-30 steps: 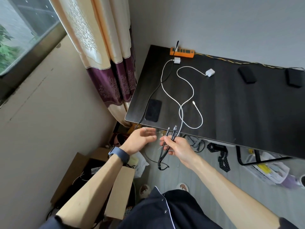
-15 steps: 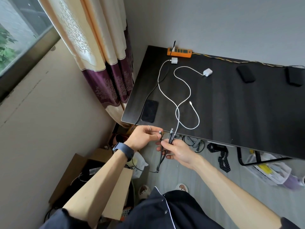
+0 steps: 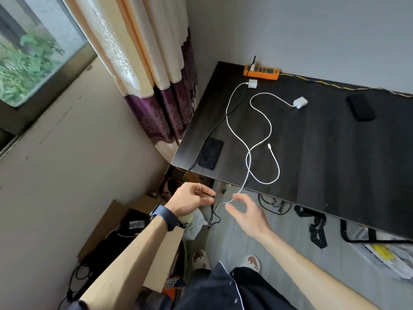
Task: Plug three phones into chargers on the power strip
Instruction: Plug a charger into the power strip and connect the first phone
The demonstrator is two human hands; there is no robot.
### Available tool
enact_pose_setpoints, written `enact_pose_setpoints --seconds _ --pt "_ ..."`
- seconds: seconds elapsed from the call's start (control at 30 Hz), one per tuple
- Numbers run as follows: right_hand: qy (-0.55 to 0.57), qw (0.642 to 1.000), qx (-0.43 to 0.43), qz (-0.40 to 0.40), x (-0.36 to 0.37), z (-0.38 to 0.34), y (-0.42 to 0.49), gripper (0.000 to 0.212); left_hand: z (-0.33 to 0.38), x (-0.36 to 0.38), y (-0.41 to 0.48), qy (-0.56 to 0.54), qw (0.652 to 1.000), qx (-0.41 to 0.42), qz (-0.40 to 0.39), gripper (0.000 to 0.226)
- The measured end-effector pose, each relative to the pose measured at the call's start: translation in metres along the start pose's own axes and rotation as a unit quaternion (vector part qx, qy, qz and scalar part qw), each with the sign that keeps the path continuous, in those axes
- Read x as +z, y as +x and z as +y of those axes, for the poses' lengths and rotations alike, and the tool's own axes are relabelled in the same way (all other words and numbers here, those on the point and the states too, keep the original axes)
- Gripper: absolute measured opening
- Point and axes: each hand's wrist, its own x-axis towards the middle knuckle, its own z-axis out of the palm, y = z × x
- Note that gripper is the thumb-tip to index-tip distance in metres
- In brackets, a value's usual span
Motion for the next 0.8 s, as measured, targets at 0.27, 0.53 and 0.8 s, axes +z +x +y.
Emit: enact_pose_setpoints --seconds 0.27,0.53,0.8 --pt "0.125 0.986 -0.015 -0.112 0.048 -0.03 0.015 0.034 -0.01 -0.009 0.017 -0.082 0.995 -0.051 0.034 0.012" --pt "0.197 0.972 0.128 -0.003 0.068 -0.033 0.043 0.028 -0.026 -0.009 0.128 0.192 0.979 -0.057 0.029 0.055" --pt "0.227 0.954 0.164 0.11 0.064 -0.028 0.054 0.03 -0.029 -0.006 0.212 0.384 0.918 -0.059 0.083 0.085"
